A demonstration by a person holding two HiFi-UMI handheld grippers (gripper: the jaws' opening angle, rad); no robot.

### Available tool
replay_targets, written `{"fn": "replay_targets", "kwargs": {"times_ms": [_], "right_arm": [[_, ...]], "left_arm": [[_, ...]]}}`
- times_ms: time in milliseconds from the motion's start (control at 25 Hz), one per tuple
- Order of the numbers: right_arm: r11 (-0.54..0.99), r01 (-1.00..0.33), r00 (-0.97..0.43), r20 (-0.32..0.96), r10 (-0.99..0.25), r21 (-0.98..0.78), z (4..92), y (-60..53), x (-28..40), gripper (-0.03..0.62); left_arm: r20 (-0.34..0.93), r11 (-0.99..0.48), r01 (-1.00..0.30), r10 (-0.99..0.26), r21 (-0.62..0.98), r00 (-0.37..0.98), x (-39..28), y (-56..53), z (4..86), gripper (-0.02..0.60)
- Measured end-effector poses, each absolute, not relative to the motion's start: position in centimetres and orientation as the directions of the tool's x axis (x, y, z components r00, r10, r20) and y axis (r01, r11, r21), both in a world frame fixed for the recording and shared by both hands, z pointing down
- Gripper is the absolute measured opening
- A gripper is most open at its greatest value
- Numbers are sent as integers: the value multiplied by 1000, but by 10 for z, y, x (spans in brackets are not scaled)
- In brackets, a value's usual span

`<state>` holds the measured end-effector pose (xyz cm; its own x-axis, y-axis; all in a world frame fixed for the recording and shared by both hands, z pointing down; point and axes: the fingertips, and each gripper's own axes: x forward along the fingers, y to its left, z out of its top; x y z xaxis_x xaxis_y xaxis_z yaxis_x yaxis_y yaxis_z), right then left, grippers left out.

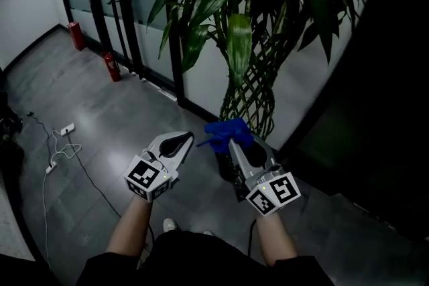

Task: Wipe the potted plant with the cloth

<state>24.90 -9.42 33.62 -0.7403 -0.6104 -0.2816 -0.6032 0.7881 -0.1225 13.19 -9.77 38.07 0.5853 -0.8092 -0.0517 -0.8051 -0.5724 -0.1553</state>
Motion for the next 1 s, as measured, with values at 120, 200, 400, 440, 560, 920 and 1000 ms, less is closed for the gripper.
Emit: {"fn": "replay_targets", "kwargs": {"times_ms": [120,200,400,440,560,920,1000], "right_arm": [[782,-611,-734,-280,-619,-124,338,-93,247,104],[781,-611,-730,-293,-618,-128,339,-88,243,104],[792,-594,-744,-278,-607,-138,352,-63,208,104],[791,-599,-746,-270,-608,-127,353,-58,199,104],[778,-624,-740,-270,-616,-67,351,-44,180,104],[633,-770,-610,-198,-768,-82,372,-29,197,104],[599,-795,-578,-182,-796,-95,378,-26,207,104]], "left_arm": [[-71,-566,-813,-813,-136,577,125,-93,376,7],[-68,-573,-810,-809,-125,583,118,-88,377,7],[-65,-583,-810,-808,-63,586,86,-68,381,6],[-73,-579,-814,-811,-47,581,77,-65,379,6],[-94,-564,-825,-821,-20,564,52,-61,378,6],[-119,-550,-835,-831,34,543,11,-42,383,6],[-129,-543,-838,-836,50,534,6,-42,387,7]]}}
